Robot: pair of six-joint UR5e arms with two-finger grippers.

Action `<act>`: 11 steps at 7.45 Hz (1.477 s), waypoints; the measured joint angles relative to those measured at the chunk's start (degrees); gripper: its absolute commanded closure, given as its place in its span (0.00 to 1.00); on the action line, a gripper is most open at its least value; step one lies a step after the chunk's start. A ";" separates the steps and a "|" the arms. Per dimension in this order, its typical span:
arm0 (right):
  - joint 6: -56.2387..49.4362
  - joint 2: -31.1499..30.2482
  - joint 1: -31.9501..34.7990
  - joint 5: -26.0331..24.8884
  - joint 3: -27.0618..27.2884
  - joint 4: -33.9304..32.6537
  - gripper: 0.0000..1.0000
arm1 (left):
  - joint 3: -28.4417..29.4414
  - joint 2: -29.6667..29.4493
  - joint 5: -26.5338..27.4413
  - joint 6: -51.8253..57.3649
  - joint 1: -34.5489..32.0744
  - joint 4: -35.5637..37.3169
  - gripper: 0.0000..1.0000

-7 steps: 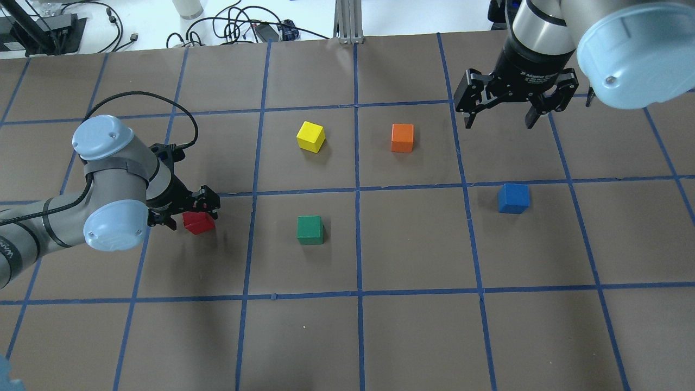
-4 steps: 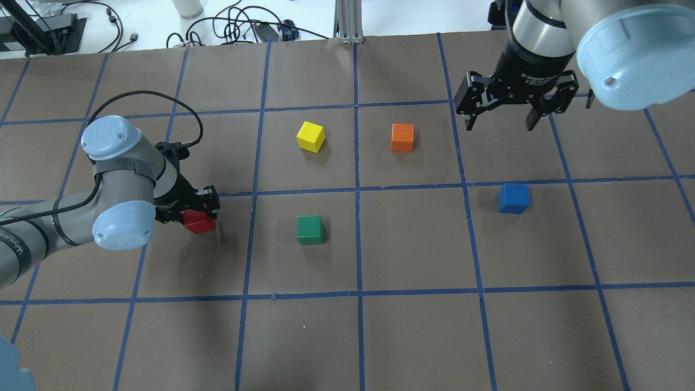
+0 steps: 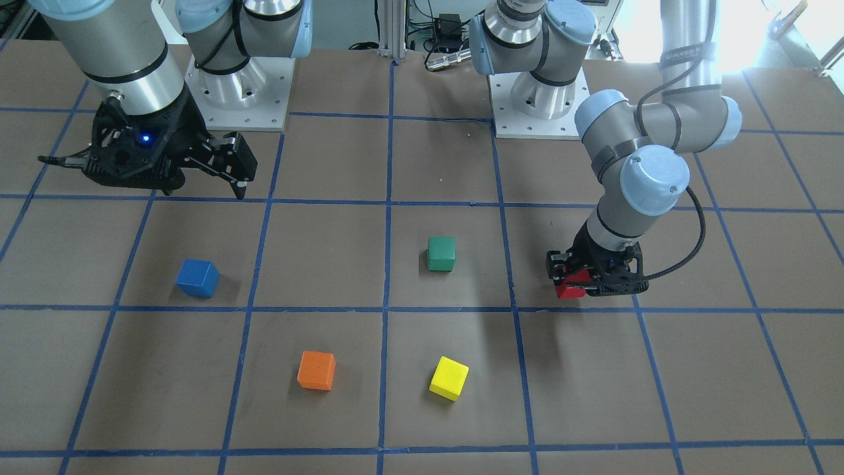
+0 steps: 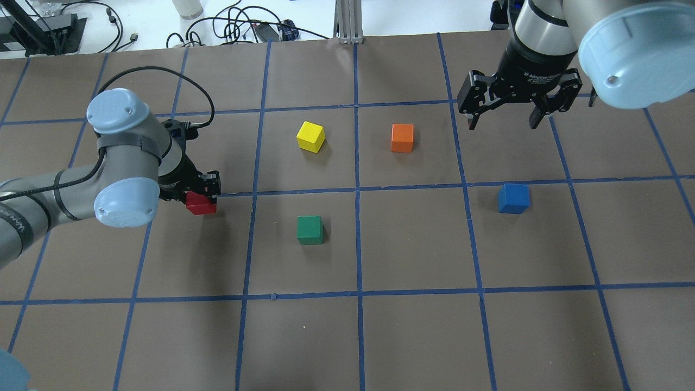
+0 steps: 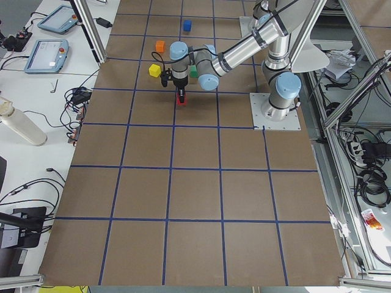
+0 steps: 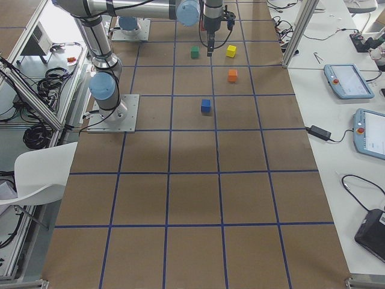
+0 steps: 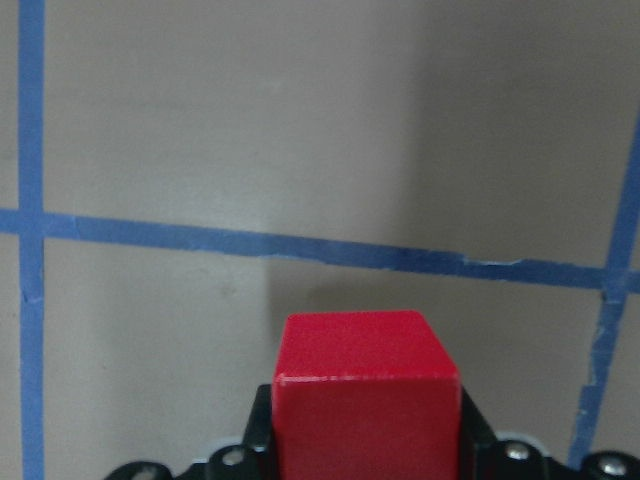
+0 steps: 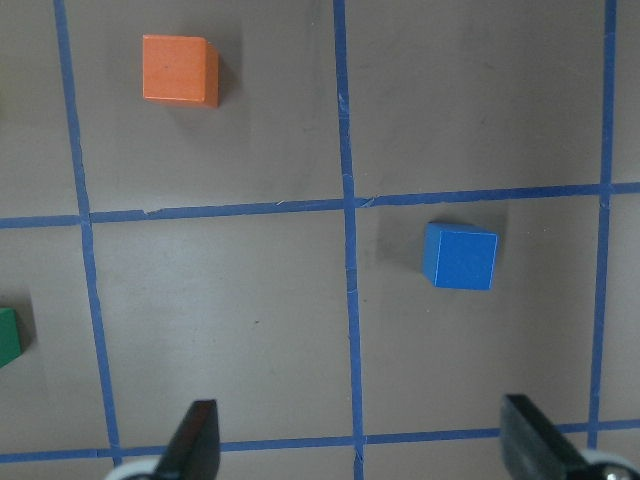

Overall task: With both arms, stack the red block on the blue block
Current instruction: 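Carry the red cube with the left gripper toward the table center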

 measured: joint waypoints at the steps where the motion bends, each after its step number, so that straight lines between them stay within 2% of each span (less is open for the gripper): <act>1: -0.06 0.00 -0.05 -0.12 -0.02 -0.04 0.00 | 6.76 -0.41 0.27 -0.17 -4.38 -7.22 0.95; 2: -0.06 0.00 -0.10 -0.16 -0.06 -0.06 0.00 | 12.74 -1.23 0.33 -1.89 -9.07 -13.24 0.96; 3: -0.12 -0.09 -0.23 -0.30 -0.01 0.04 0.00 | 16.36 -2.33 0.25 -4.62 -13.43 -16.19 0.96; 6: -0.77 -0.40 -0.78 -1.68 0.18 0.35 0.00 | 21.46 -7.25 -1.36 -14.95 -23.30 -15.55 0.95; 9: -0.93 -0.46 -0.90 -1.83 0.16 0.31 0.00 | 26.99 -13.53 -1.92 -23.96 -29.93 -15.20 0.95; 11: -0.94 -0.51 -1.01 -1.78 0.00 0.28 0.00 | 28.54 -17.37 -1.82 -28.82 -33.57 -15.06 0.93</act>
